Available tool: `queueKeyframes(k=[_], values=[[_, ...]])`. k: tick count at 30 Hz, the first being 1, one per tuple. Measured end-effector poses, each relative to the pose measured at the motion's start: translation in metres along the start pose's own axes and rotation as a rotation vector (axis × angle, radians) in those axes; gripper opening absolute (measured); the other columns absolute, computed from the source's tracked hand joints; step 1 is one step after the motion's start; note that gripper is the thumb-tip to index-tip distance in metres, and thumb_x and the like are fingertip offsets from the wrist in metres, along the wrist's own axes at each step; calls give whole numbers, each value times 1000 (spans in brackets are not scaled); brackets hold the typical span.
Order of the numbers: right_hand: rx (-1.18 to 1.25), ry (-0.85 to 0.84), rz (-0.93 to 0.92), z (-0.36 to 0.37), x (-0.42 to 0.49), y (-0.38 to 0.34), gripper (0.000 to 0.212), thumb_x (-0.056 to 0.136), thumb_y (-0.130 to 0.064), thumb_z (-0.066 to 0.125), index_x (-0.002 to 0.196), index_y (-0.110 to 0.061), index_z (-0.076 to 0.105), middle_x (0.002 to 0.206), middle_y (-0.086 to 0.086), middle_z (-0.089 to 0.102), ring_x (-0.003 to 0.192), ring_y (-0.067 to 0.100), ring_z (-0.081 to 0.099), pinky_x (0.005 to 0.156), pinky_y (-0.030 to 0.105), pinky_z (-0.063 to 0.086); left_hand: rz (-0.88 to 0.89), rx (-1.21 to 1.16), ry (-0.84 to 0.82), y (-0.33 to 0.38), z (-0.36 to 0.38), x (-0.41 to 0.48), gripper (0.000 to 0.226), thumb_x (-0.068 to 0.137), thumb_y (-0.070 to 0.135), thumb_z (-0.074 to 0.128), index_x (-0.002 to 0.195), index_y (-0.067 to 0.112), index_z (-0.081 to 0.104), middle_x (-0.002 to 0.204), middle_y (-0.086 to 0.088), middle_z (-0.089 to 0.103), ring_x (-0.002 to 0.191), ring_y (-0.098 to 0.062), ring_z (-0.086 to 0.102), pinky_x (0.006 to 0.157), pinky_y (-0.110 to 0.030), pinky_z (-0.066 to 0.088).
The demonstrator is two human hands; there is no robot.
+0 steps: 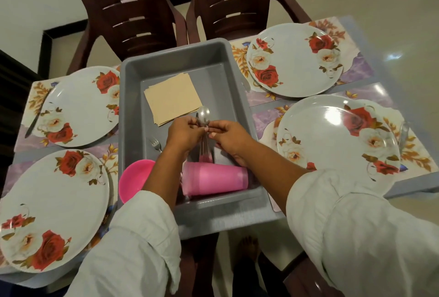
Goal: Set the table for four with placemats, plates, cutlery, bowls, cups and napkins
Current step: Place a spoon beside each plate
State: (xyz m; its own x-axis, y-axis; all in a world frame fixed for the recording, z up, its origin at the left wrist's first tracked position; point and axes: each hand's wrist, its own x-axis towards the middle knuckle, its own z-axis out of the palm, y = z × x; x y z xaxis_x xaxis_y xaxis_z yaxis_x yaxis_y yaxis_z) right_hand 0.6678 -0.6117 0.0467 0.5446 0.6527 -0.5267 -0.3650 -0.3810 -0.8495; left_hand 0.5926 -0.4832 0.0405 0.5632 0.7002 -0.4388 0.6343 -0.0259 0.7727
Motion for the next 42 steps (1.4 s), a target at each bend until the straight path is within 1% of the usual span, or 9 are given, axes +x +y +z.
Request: queueKeyframes(k=[2,8,15,19,22,26,30,33,42], values=[[-27,7,-57,-1,-4,-6,39,98,6,55,135,-4,61,125,10,70,98,8,66,83,15,52,30,-44,34,8,0,-6,18,82,4,79,80,20,71,71,-5,70,75,-24,68,84,-51,59],[-152,16,-217,-12,-30,-29,50,94,-5,66,141,-23,58,120,6,70,115,17,65,102,34,52,117,-162,188,46,-1,-32,11,82,18,80,89,19,72,86,-7,75,87,-28,74,82,-50,62],[-406,202,-404,-48,-94,-44,38,94,-20,72,131,-21,68,113,-2,76,96,5,67,79,3,45,132,-309,225,94,41,-93,11,88,12,75,94,10,66,87,-8,73,82,-23,74,75,-39,63],[-504,294,-413,-87,-140,-29,30,96,-11,62,121,-21,74,106,-1,78,95,9,69,90,21,55,124,-294,153,104,80,-134,14,82,15,78,89,14,66,82,-7,73,80,-24,74,76,-45,63],[-506,356,-356,-116,-178,-10,24,98,-13,58,111,-18,78,94,0,78,87,12,70,77,21,53,145,-281,61,107,113,-170,18,78,18,81,86,13,66,78,-9,73,77,-31,74,74,-49,63],[-319,402,-225,-146,-226,25,21,101,-18,59,112,-17,77,97,2,78,87,13,73,69,22,59,167,-308,-63,96,153,-223,18,84,17,81,96,8,71,86,-10,75,83,-29,73,78,-41,62],[15,420,-137,-163,-276,56,21,101,-10,60,114,-8,76,101,10,77,91,20,74,84,33,62,167,-294,-155,79,177,-281,15,94,13,70,108,7,70,96,-8,74,88,-22,71,77,-30,60],[278,415,-71,-165,-311,72,15,99,-8,64,95,-9,78,92,15,77,84,23,71,90,44,58,121,-282,-183,65,185,-320,11,97,11,65,106,9,71,101,-8,73,96,-24,71,85,-34,61],[469,347,12,-158,-375,108,8,97,-8,66,95,-6,73,89,17,75,79,27,73,81,44,62,30,-346,-330,22,177,-416,5,97,8,65,97,5,69,91,-10,74,81,-19,72,76,-30,62]])
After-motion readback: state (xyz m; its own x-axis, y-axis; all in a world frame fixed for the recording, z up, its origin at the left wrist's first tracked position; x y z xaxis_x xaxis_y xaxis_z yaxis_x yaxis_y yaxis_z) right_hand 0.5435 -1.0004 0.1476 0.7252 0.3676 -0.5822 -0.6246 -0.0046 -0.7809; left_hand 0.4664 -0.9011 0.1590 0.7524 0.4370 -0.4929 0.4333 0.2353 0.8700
